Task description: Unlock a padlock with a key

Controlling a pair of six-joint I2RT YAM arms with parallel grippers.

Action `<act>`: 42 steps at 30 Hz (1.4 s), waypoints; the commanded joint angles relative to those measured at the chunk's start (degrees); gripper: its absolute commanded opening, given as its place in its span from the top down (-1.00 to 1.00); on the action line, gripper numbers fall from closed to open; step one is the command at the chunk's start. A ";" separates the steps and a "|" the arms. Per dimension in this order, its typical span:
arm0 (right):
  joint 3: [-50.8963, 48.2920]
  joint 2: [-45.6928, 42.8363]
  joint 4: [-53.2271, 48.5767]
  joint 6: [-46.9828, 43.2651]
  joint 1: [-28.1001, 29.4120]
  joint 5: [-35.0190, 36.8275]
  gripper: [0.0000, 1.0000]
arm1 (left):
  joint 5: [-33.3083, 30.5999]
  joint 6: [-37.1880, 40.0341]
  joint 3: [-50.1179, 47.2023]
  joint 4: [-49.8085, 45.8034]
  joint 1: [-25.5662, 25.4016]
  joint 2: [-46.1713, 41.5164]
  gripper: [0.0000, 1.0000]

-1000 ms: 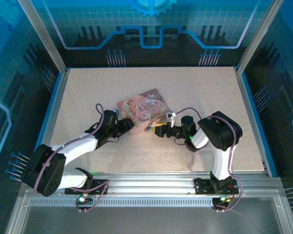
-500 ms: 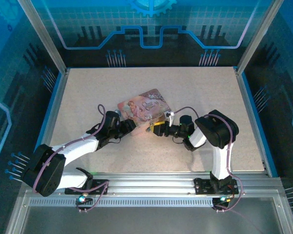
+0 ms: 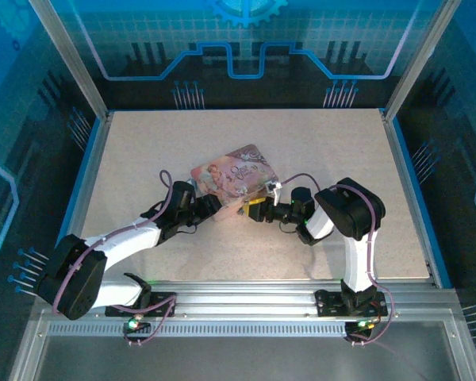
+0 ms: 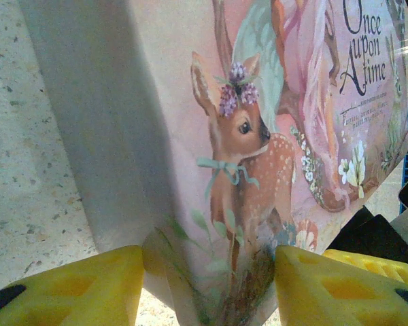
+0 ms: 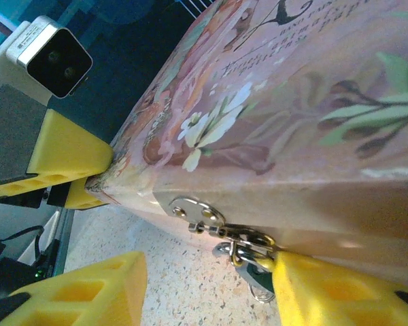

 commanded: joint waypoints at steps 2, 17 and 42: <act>1.02 0.69 2.35 -1.04 0.68 -1.73 0.04 | 0.42 -0.41 -0.60 -5.05 -1.16 0.99 -0.05; 0.50 0.10 -0.89 -2.15 0.25 -0.79 0.43 | -0.06 -0.50 -0.60 -5.52 -1.29 0.19 -0.05; -1.41 1.22 3.47 4.56 -1.45 3.12 0.90 | -0.78 -0.29 -0.95 -6.45 -1.44 -0.87 -0.05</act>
